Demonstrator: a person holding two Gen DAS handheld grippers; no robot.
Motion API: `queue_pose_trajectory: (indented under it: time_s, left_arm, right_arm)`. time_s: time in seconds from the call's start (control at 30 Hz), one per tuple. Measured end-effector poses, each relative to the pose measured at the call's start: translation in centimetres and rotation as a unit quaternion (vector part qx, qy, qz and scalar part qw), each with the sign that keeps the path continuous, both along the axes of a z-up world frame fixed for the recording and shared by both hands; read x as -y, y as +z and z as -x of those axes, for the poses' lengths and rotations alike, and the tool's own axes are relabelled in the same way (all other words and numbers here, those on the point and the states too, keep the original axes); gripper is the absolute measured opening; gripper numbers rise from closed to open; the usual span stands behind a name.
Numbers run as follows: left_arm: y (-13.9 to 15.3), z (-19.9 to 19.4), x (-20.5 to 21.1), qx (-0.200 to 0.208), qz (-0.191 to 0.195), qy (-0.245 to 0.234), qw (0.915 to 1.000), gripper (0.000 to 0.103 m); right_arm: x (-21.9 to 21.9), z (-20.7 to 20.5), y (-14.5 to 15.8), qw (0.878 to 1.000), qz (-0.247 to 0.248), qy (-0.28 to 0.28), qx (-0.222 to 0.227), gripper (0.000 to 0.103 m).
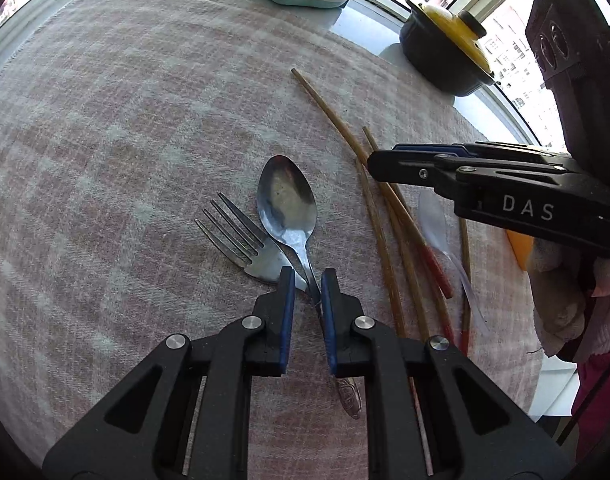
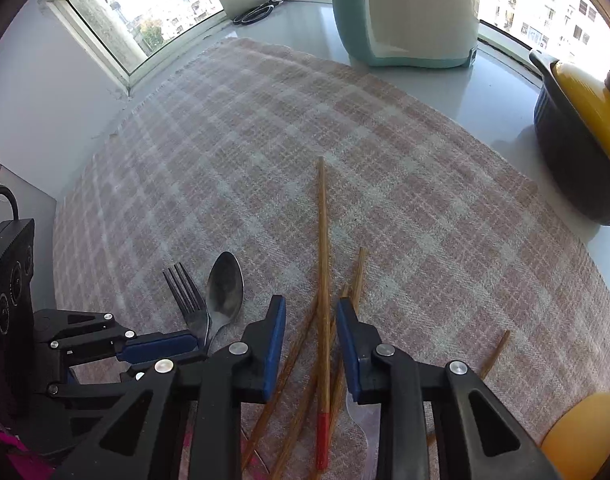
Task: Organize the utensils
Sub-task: 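Grasp the steel spoon with the left tool while the right tool grasps another chopstick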
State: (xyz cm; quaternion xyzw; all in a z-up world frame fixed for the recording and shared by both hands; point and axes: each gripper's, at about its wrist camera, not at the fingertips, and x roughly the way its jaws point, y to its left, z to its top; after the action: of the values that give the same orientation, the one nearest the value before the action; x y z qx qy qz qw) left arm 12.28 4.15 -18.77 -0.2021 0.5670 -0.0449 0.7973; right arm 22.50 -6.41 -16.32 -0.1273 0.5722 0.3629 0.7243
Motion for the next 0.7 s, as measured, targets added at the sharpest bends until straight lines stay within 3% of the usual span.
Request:
queue_pose_trajectory:
  time_s: [0.23,0.3,0.33,0.47,0.7]
  left_arm:
    - [0.5,-1.5,-0.8,0.000,-0.022,0.014,0.9997,0.013]
    - [0.5,-2.1,-0.9,-0.004,-0.037,0.015,0.9992,0.037]
    - [0.6,-2.3,-0.8,0.000,-0.039,0.013,0.9992,0.039]
    - [1.0,-3.2,0.0,0.009,-0.078,0.004,0.9969,0.040]
    - [0.5,-4.3,0.5,0.013,-0.091,0.000,0.9957,0.040]
  right_arm:
    - [-0.3,-1.2,0.0,1.000,-0.007,-0.005,-0.004,0.026]
    - [-0.3,-1.5,0.0,1.000,-0.010,-0.008,-0.005,0.026]
    - [-0.4,-1.7,0.0,1.000,-0.011,-0.010,-0.005,0.026]
    - [-0.7,-2.6,0.3,0.999,-0.022,-0.020,-0.011,0.027]
    - [-1.9,-4.6,0.1,0.999,-0.034,-0.027,-0.026,0.027]
